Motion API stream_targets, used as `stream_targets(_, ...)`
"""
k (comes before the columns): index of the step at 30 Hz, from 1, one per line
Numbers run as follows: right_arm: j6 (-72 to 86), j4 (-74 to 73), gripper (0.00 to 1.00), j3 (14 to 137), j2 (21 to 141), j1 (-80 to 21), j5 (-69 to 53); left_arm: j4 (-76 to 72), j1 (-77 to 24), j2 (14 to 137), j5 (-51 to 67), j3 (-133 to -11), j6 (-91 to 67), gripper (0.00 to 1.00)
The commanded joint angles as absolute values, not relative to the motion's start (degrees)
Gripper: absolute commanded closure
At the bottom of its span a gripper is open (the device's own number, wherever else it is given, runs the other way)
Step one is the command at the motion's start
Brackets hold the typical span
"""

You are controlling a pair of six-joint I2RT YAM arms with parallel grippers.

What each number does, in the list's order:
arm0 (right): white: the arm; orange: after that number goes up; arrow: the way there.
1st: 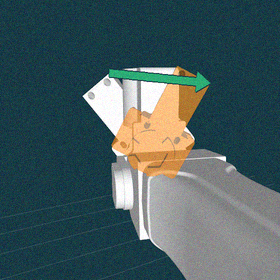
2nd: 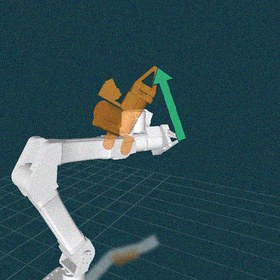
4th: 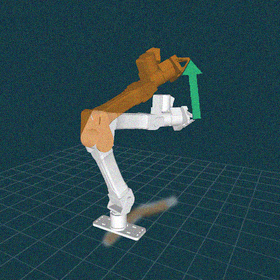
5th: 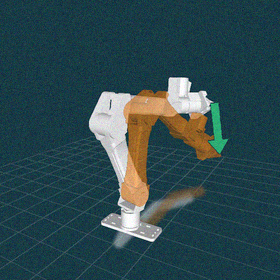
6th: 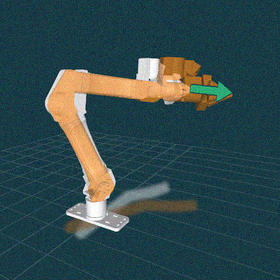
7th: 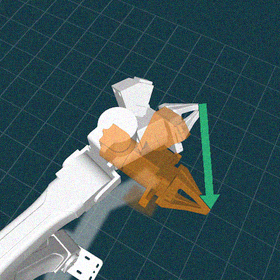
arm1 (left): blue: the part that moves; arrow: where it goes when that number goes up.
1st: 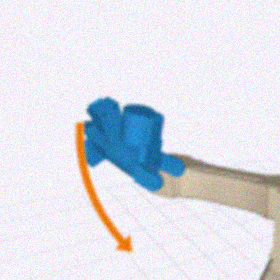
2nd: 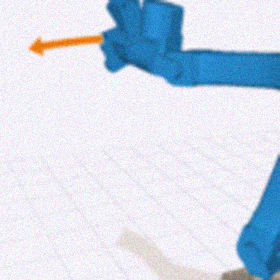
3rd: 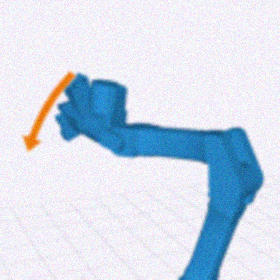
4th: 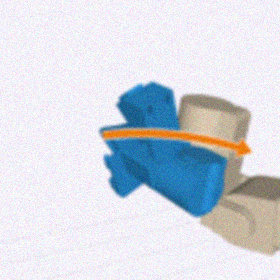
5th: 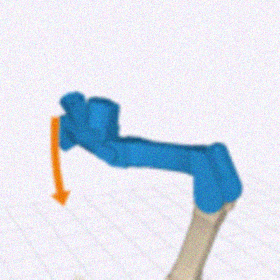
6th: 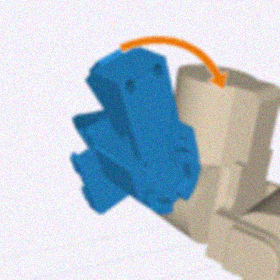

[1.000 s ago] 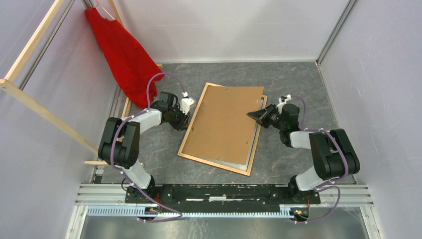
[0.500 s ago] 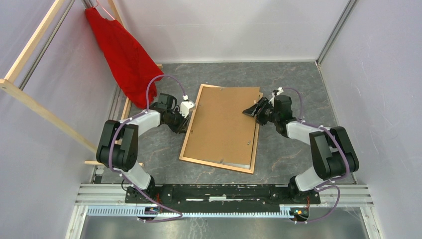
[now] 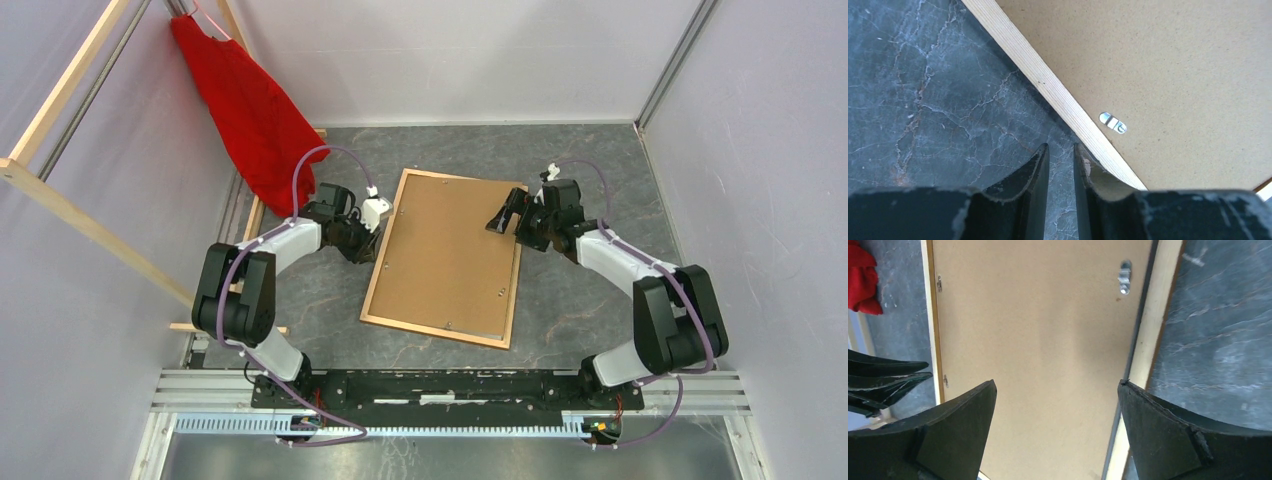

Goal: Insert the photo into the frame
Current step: Place the photo frame item in the photo frame, then install the photo frame at the center of the board.

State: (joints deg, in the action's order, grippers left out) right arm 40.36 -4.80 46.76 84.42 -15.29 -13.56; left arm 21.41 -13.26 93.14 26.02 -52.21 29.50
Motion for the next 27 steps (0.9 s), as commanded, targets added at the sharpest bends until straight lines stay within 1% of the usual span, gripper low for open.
stream_targets(1,32.3,-12.8,0.02,52.1,80.3,-15.6,-6.1,22.5,-12.7,91.2,25.9,-54.9,31.8,0.69)
stream_targets(5,28.8,-17.1,0.02,53.2,77.6,-15.8,-1.6,23.4,-11.9,90.5,26.1,-55.5,32.5,0.69)
stream_targets(9,27.7,-17.1,0.02,51.8,74.0,-18.1,-1.9,23.9,-11.7,90.2,26.9,-55.6,32.4,0.68)
stream_targets(11,27.9,-16.0,0.02,50.6,72.0,-21.6,-1.9,24.1,-11.7,90.0,27.8,-55.6,31.9,0.68)
stream_targets(13,28.6,-14.6,0.02,48.8,70.6,-27.4,-1.7,24.1,-11.7,89.8,29.0,-55.6,31.2,0.68)
stream_targets(15,28.6,-12.4,0.06,46.9,69.4,-33.9,-0.6,24.1,-11.8,89.6,29.8,-55.6,30.9,0.68)
stream_targets(16,28.6,-11.1,0.09,45.8,68.8,-37.1,0.8,24.1,-11.7,89.6,30.0,-55.6,30.7,0.68)
stream_targets(18,28.8,-9.8,0.19,44.1,68.4,-44.5,4.5,24.2,-11.8,89.8,29.8,-55.6,30.5,0.68)
stream_targets(20,30.0,-9.9,0.42,43.4,69.3,-49.5,6.2,24.6,-11.7,90.0,29.7,-55.6,30.5,0.68)
stream_targets(23,30.8,-10.3,0.61,43.0,70.9,-56.1,8.6,24.6,-11.7,89.9,29.6,-55.3,30.8,0.68)
stream_targets(24,30.8,-10.1,0.7,42.5,71.3,-58.2,9.4,24.5,-11.7,89.8,29.5,-55.2,30.7,0.68)
stream_targets(26,31.4,-10.1,0.85,41.3,71.9,-60.7,10.5,24.5,-11.7,89.7,29.7,-54.9,30.6,0.68)
stream_targets(27,32.0,-9.9,0.89,40.4,72.0,-61.4,10.5,24.6,-11.8,89.6,30.0,-54.7,30.6,0.68)
